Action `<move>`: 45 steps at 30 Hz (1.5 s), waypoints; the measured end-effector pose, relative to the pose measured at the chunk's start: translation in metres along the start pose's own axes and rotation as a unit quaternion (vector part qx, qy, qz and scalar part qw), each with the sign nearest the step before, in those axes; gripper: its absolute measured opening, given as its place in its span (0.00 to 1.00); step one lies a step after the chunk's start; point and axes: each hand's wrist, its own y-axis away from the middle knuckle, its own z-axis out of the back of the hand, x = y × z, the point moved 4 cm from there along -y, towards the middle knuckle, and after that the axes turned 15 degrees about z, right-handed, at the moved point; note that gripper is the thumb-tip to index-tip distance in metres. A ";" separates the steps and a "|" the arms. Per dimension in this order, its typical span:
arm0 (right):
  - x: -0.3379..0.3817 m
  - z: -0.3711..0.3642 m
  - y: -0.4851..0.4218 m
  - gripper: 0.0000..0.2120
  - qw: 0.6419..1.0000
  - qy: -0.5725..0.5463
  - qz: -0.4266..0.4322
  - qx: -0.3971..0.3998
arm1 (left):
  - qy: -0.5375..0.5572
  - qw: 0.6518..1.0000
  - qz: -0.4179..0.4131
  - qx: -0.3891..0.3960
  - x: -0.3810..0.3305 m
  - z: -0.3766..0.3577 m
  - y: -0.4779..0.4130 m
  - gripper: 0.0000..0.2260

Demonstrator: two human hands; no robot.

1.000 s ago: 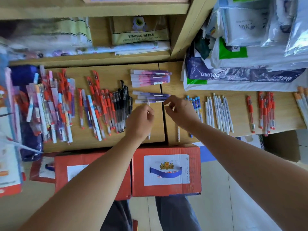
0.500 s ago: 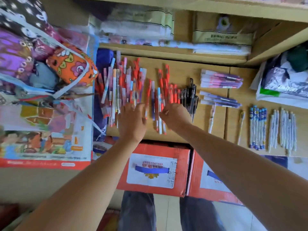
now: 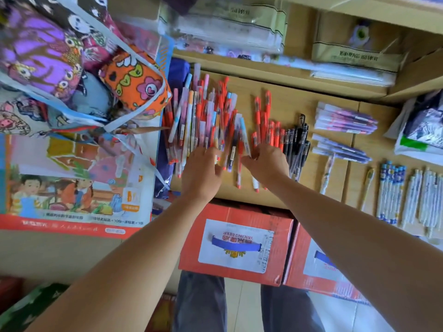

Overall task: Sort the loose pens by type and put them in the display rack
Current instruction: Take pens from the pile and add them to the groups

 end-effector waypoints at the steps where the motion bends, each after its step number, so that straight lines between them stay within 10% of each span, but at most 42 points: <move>1: 0.000 0.003 -0.002 0.12 0.999 -0.051 0.001 -0.009 | 0.009 1.000 0.009 -0.008 0.001 0.003 -0.001 0.13; 8: 0.018 0.018 -0.014 0.06 0.975 -0.218 0.031 -0.012 | 0.003 0.998 0.057 0.002 0.003 0.005 -0.004 0.16; 22: 0.015 0.003 -0.018 0.06 0.982 -0.169 0.069 0.039 | -0.073 0.995 0.016 0.066 0.004 -0.002 -0.009 0.21; 36: 0.036 0.004 -0.016 0.06 0.940 -0.335 0.010 0.068 | 0.282 0.919 0.103 0.256 -0.002 0.001 -0.002 0.10; 45: 0.054 -0.023 -0.020 0.13 0.990 -0.067 0.091 0.080 | 0.349 0.899 0.201 0.169 0.036 0.017 0.002 0.08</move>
